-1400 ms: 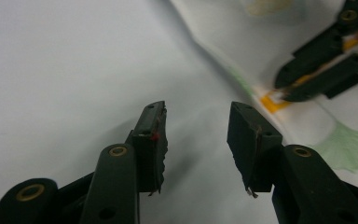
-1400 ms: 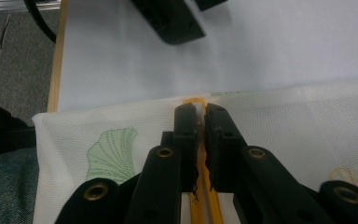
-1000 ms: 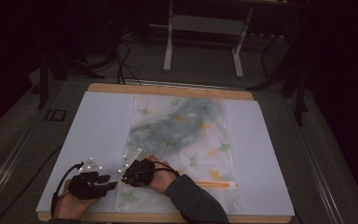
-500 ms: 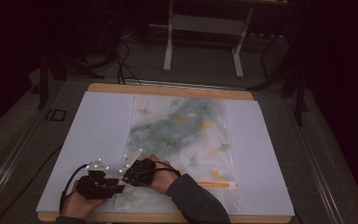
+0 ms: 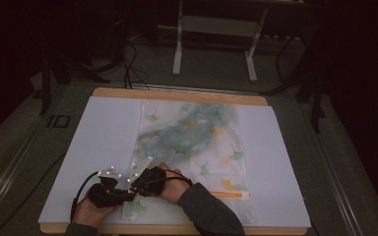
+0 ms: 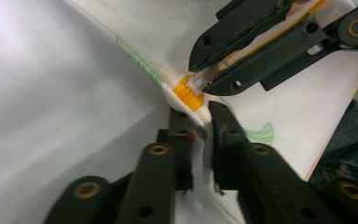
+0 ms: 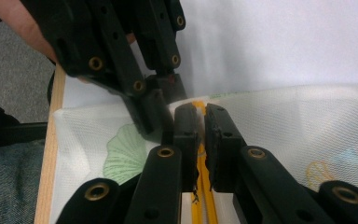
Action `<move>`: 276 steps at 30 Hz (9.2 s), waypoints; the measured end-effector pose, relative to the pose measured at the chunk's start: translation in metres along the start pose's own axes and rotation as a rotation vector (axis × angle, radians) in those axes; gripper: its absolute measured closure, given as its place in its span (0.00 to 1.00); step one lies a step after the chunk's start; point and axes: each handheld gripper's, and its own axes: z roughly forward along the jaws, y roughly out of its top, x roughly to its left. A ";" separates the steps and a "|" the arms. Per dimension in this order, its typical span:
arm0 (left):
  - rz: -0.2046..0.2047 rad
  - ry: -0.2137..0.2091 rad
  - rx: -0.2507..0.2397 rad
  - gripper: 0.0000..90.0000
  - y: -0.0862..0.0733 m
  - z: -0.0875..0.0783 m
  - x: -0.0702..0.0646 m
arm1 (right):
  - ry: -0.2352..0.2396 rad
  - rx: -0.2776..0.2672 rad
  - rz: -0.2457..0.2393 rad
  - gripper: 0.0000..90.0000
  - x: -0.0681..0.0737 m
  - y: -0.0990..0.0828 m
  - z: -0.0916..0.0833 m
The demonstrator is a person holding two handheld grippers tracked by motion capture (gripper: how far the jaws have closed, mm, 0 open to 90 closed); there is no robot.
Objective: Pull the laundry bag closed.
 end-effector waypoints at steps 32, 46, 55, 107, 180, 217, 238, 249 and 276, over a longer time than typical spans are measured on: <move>0.006 0.009 -0.041 0.98 -0.001 -0.007 0.000 | 0.015 0.043 0.033 0.93 -0.006 -0.022 0.009; 0.009 0.011 -0.058 0.98 -0.001 -0.010 0.000 | -0.004 0.074 0.022 0.93 -0.006 -0.025 0.005; 0.009 0.008 -0.070 0.98 -0.002 -0.013 0.001 | -0.007 0.095 0.025 0.94 -0.007 -0.028 0.002; 0.007 -0.001 -0.086 0.98 -0.004 -0.017 0.002 | -0.033 0.208 0.024 0.94 -0.010 -0.058 -0.030; 0.006 -0.005 -0.090 0.98 -0.006 -0.019 0.003 | -0.068 0.358 0.036 0.94 -0.017 -0.104 -0.077; 0.007 -0.006 -0.086 0.98 -0.006 -0.020 0.003 | -0.087 0.390 0.065 0.94 -0.022 -0.125 -0.096; 0.007 -0.006 -0.087 0.98 -0.006 -0.020 0.004 | -0.095 0.412 0.080 0.94 -0.023 -0.135 -0.105; 0.008 -0.005 -0.083 0.98 -0.007 -0.019 0.004 | -0.098 0.422 0.084 0.94 -0.024 -0.141 -0.111; 0.010 -0.004 -0.084 0.98 -0.007 -0.020 0.004 | -0.104 0.442 0.107 0.94 -0.025 -0.154 -0.123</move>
